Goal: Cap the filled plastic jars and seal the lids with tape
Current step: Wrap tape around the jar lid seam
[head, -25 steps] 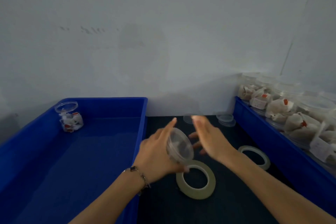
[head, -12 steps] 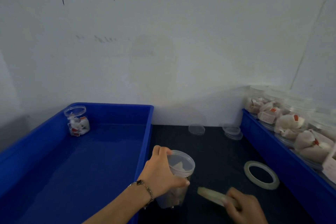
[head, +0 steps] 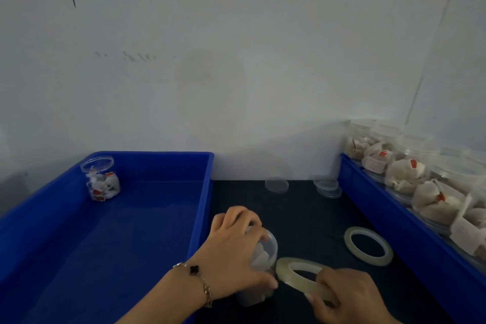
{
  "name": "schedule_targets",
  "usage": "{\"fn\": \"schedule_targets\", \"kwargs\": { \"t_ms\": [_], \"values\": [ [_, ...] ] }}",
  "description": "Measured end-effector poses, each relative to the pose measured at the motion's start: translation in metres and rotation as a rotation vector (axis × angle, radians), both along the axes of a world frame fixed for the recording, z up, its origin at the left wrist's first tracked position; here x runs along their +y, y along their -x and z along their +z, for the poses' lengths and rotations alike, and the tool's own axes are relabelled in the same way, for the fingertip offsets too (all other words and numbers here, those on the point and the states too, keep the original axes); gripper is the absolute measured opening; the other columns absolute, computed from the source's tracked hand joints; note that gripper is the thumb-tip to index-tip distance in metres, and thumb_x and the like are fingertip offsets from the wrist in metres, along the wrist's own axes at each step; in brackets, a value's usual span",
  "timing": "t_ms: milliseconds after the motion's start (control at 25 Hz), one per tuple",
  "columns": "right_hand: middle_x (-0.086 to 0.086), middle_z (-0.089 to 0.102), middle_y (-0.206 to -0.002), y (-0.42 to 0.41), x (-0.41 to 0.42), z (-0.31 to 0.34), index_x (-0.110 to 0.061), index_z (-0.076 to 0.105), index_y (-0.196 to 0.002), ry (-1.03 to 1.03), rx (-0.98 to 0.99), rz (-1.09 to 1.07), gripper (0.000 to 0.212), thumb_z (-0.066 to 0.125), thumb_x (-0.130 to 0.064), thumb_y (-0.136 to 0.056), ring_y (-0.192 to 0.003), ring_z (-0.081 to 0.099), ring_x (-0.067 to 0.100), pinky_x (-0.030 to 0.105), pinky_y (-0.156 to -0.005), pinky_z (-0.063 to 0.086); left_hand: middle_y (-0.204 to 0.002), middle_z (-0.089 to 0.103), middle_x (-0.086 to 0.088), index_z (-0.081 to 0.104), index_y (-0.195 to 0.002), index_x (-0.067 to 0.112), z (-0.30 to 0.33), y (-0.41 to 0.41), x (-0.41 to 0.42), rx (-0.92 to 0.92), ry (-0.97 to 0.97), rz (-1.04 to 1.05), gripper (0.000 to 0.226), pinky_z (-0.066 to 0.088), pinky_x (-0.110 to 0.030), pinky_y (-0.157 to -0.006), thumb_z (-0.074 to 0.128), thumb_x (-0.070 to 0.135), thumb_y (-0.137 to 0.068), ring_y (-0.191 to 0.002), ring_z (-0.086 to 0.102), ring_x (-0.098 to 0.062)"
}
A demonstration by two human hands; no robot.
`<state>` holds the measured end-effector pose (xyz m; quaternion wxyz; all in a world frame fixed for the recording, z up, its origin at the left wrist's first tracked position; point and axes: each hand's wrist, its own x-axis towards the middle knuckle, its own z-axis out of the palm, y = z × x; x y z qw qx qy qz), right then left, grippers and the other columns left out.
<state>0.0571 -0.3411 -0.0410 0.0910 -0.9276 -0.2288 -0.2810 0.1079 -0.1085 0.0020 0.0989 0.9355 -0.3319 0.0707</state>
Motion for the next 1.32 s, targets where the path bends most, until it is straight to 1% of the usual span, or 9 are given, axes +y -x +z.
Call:
{"fn": "schedule_targets", "kwargs": {
  "t_ms": [120, 400, 600, 760, 840, 920, 1040, 1160, 1320],
  "values": [
    [-0.018, 0.043, -0.041, 0.001, -0.003, 0.001, -0.032, 0.055, -0.05, -0.058, -0.033, 0.052, 0.031, 0.054, -0.053, -0.073, -0.04, 0.045, -0.001, 0.0, -0.047, 0.026, -0.102, 0.042, 0.018, 0.052, -0.099, 0.032, 0.01, 0.008, -0.005, -0.048, -0.075, -0.128, 0.058, 0.025, -0.023, -0.085, 0.029, 0.081, -0.076, -0.094, 0.025, 0.002],
    [-0.016, 0.044, -0.043, 0.008, 0.0, 0.007, -0.03, 0.053, -0.054, -0.04, -0.035, 0.107, 0.036, 0.052, -0.054, -0.082, -0.04, 0.041, 0.0, 0.002, -0.049, 0.024, -0.091, 0.06, 0.006, 0.064, -0.093, 0.022, -0.003, 0.011, -0.014, 0.113, -0.02, -0.216, 0.043, 0.034, -0.022, -0.084, 0.042, 0.058, -0.091, -0.084, 0.036, 0.0],
    [-0.015, 0.047, -0.07, 0.018, 0.015, 0.026, -0.035, 0.037, -0.077, 0.169, 0.605, -0.088, 0.035, 0.03, -0.068, -0.09, -0.06, 0.043, -0.003, 0.013, -0.059, 0.032, -0.076, 0.057, 0.003, 0.065, -0.083, 0.017, -0.008, 0.014, -0.017, 0.142, -0.069, -0.256, 0.037, 0.031, -0.028, -0.084, 0.042, 0.043, -0.095, -0.081, 0.035, -0.005],
    [0.003, 0.059, -0.116, 0.004, 0.026, 0.022, -0.027, 0.036, -0.127, 0.36, 0.844, -0.212, 0.041, 0.033, -0.055, -0.097, -0.097, 0.057, 0.018, 0.031, -0.081, 0.042, -0.065, 0.044, 0.01, 0.064, -0.072, 0.018, -0.004, 0.013, -0.017, 0.175, -0.04, -0.231, 0.035, 0.022, -0.019, -0.077, 0.046, 0.04, -0.093, -0.073, 0.035, -0.002],
    [0.002, 0.053, -0.129, -0.003, 0.02, 0.019, -0.044, 0.012, -0.142, 0.288, 1.007, -0.253, 0.056, 0.041, -0.053, -0.095, -0.108, 0.056, 0.018, 0.034, -0.095, 0.042, -0.061, 0.041, 0.011, 0.061, -0.069, 0.025, 0.002, 0.014, -0.015, 0.137, -0.048, -0.238, 0.033, 0.017, -0.013, -0.073, 0.045, 0.043, -0.092, -0.071, 0.035, -0.001],
    [-0.008, 0.055, -0.125, -0.015, 0.007, 0.018, -0.063, -0.014, -0.131, 0.136, 1.096, -0.163, 0.071, 0.041, -0.069, -0.087, -0.093, 0.06, 0.005, 0.029, -0.09, 0.046, -0.064, 0.046, 0.01, 0.058, -0.069, 0.027, 0.006, 0.009, -0.009, 0.038, -0.066, -0.24, 0.034, 0.018, -0.014, -0.072, 0.041, 0.044, -0.092, -0.072, 0.035, -0.004],
    [-0.009, 0.057, -0.095, -0.014, -0.009, 0.009, -0.06, 0.004, -0.138, -0.284, 1.329, 0.047, 0.067, 0.043, -0.072, -0.084, -0.067, 0.054, 0.001, 0.022, -0.07, 0.049, -0.071, 0.054, 0.003, 0.052, -0.058, 0.026, 0.017, -0.003, 0.009, 0.036, -0.106, -0.095, 0.037, 0.027, -0.02, -0.067, 0.047, 0.043, -0.09, -0.072, 0.04, -0.004],
    [-0.008, 0.059, -0.07, -0.005, -0.007, 0.0, -0.07, 0.02, -0.13, -0.398, 1.337, 0.165, 0.053, 0.051, -0.063, -0.087, -0.058, 0.052, 0.004, 0.019, -0.057, 0.045, -0.068, 0.058, 0.003, 0.062, -0.056, 0.022, 0.024, -0.007, 0.022, 0.212, -0.109, -0.02, 0.036, 0.042, -0.021, -0.067, 0.058, 0.038, -0.087, -0.071, 0.052, -0.007],
    [-0.014, 0.061, -0.101, -0.006, -0.006, -0.019, -0.064, 0.047, -0.1, -0.323, 0.998, 0.04, 0.02, 0.052, -0.047, -0.091, -0.071, 0.059, -0.006, 0.017, -0.068, 0.048, -0.079, 0.062, 0.002, 0.072, -0.08, 0.02, 0.012, 0.0, 0.015, 0.139, -0.233, -0.071, 0.034, 0.046, -0.028, -0.074, 0.051, 0.045, -0.089, -0.081, 0.057, -0.012]
  ]
}}
